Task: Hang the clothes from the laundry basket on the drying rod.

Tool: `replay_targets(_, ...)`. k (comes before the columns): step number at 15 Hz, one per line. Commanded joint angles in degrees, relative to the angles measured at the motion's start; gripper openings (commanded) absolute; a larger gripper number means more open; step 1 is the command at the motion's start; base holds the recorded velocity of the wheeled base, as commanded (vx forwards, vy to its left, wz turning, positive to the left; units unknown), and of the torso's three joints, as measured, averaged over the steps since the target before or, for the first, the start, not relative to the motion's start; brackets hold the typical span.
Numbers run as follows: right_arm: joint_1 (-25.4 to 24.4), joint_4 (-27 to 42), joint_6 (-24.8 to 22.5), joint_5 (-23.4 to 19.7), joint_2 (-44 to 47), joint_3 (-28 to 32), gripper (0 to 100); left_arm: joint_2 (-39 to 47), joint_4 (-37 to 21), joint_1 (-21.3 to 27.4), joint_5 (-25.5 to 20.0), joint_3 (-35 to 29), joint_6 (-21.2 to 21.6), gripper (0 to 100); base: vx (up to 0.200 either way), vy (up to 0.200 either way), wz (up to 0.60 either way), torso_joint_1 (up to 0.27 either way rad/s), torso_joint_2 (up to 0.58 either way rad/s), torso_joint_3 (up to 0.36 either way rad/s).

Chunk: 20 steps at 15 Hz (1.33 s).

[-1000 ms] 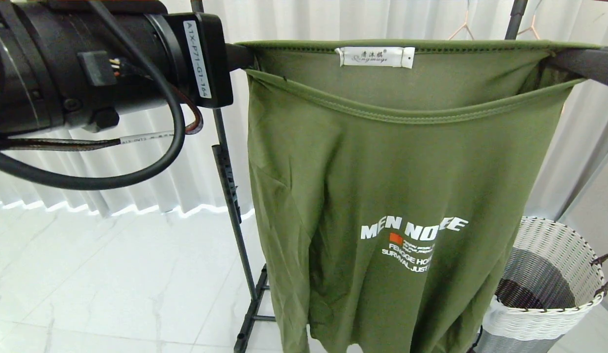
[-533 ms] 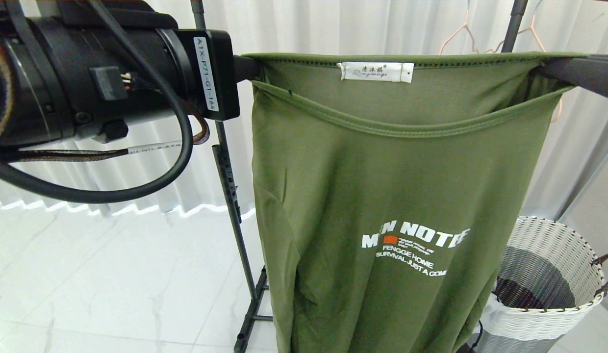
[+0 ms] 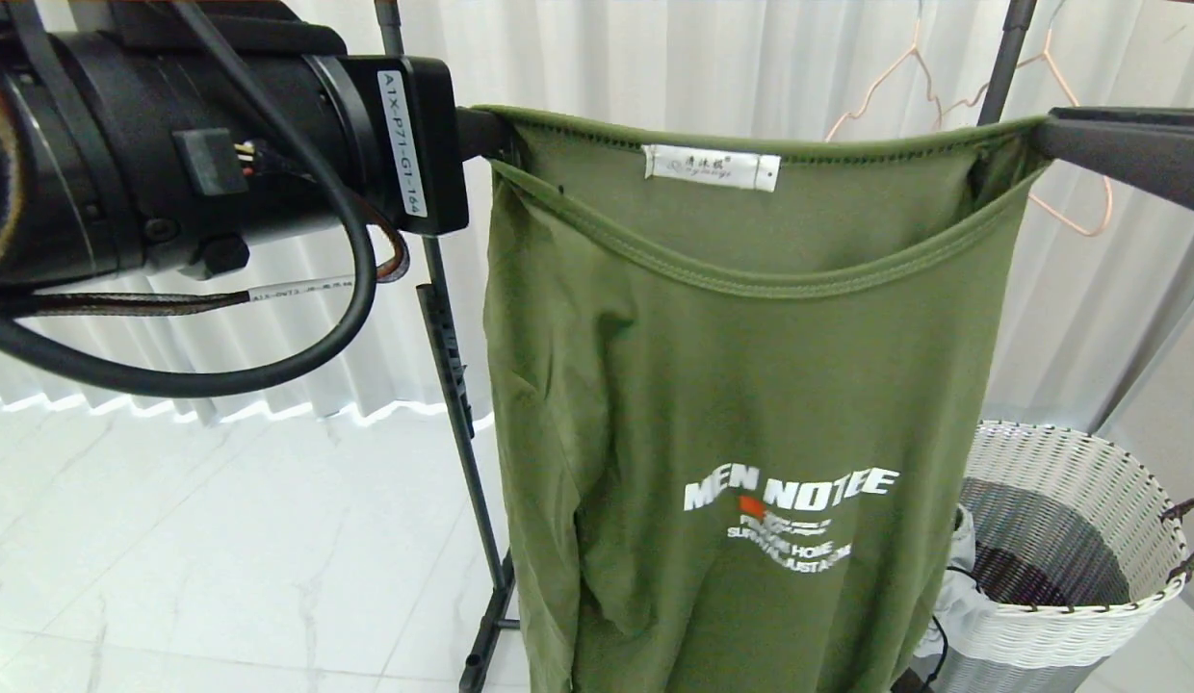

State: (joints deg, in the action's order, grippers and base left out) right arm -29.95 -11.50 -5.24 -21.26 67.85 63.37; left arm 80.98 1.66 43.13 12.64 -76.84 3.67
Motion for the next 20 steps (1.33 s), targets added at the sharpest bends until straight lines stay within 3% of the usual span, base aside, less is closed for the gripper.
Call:
replay_targets(1,0.1,-0.1,0.0,0.0,-0.2,-0.7,100,-0.1,0.0,0.0,0.0,0.1,0.0,0,0.0,0.0,0.0,0.0,0.0,0.0)
replay_targets(6,1.8,0.1,0.0,0.3,-1.2,-2.2,100,-0.7,0.0,-1.2,1.0,1.1,0.0,0,0.0,0.0,0.0,0.0,0.0,0.0)
replay_targets(9,11.8,3.2,-0.6,0.2,-1.9,-3.5,100,-4.2,-0.4,-6.8,2.7,6.2,0.4,0,0.0,0.0,0.0,0.0,0.0,0.0)
replay_targets(11,20.2,10.0,-2.0,0.4,-2.4,-3.2,100,-6.0,-0.3,-13.6,3.1,9.1,0.9,0,0.0,0.0,0.0,0.0,0.0,0.0)
replay_targets(13,28.2,11.1,-2.7,3.2,-3.3,-5.0,100,-7.9,-0.2,-21.4,2.7,12.9,0.9,0,0.0,0.0,0.0,0.0,0.0,0.0)
replay_targets(16,34.1,10.7,-2.7,6.1,-6.3,-12.5,100,-9.9,0.1,-27.9,2.6,20.4,0.3,0,0.0,0.0,0.0,0.0,0.0,0.0)
replay_targets(18,34.9,9.8,-2.8,6.1,-8.1,-15.3,100,-11.0,0.4,-28.5,2.6,24.1,0.3,0,0.0,0.0,0.0,0.0,0.0,0.0)
replay_targets(20,35.3,9.7,-3.5,7.5,-10.3,-20.0,100,-12.2,4.1,-29.7,2.6,29.9,0.1,0,0.0,0.0,0.0,0.0,0.0,0.0)
